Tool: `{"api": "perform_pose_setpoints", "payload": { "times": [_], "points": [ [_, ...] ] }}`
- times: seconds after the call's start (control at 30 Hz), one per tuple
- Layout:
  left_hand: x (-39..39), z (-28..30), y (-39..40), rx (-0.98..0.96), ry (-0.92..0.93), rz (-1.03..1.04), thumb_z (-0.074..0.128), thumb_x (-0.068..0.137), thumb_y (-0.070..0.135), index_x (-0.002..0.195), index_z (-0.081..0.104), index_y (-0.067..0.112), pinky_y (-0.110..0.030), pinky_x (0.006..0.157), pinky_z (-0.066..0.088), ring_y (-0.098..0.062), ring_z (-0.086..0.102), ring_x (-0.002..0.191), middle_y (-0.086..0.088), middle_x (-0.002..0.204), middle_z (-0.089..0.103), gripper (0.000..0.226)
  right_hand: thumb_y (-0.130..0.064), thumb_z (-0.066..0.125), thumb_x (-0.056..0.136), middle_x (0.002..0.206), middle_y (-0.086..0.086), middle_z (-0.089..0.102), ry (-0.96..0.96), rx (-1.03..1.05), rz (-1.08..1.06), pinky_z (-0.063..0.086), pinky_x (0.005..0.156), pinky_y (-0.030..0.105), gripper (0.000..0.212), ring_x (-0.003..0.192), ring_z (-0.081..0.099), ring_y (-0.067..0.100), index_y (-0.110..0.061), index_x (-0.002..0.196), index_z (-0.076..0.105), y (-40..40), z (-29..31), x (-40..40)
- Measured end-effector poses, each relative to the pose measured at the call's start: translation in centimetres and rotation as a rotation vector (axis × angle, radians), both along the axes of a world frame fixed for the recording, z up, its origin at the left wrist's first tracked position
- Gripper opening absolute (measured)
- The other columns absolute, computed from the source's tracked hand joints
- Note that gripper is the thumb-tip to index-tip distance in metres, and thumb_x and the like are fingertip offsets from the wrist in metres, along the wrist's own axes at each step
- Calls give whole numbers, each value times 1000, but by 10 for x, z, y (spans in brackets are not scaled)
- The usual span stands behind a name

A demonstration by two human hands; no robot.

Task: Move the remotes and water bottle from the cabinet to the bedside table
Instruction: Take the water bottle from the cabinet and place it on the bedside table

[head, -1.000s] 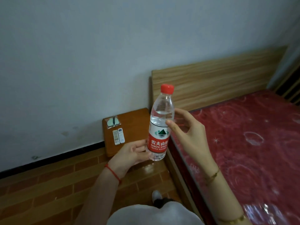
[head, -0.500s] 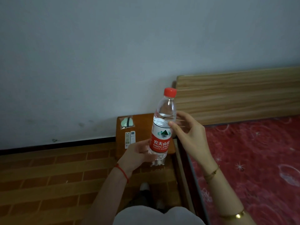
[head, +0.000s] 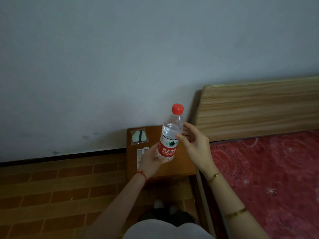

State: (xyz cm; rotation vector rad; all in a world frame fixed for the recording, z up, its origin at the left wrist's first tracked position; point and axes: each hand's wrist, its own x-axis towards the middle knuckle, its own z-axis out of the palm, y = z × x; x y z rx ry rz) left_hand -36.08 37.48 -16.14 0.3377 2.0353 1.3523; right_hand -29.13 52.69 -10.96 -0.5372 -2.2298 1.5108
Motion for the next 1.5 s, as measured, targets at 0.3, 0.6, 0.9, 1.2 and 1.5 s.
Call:
{"api": "perform_pose_setpoints", "payload": {
  "times": [0.3,0.6,0.9,1.2,1.5],
  "points": [
    [-62,-114,50,-129,19,-3,66,86,13,142,43,23,-29,103,38,-15,51,127,0,136,59,61,-9,71,87,119,-1,69,-98,10,54,52,94,19,46,108,66,6,-12,130,58,42,-119,-74],
    [-104,-273,71,-255,42,36,67,83,11,134,51,24,-42,109,39,-21,49,124,-7,134,52,56,-6,72,84,123,-5,66,-146,11,105,51,97,21,51,114,63,2,-16,131,55,55,-269,-110],
    [-111,-347,77,-323,56,47,64,87,13,135,51,20,-30,102,36,-22,49,122,-8,137,45,50,-5,73,84,123,-13,63,-182,-16,134,48,99,17,52,118,59,-3,-17,131,55,58,-341,-116],
    [-107,-370,72,-390,49,16,66,87,15,134,51,14,-37,108,39,-23,50,121,-8,136,45,50,-7,73,84,125,-13,61,-229,32,154,46,102,17,52,121,56,-6,-16,131,53,55,-366,-108],
    [-105,-377,72,-392,62,52,68,85,14,128,56,12,-34,104,38,-21,52,116,-7,129,49,45,-11,73,85,125,-14,59,-241,74,164,41,101,10,51,121,54,-5,-17,131,52,50,-370,-103]
  ]
}}
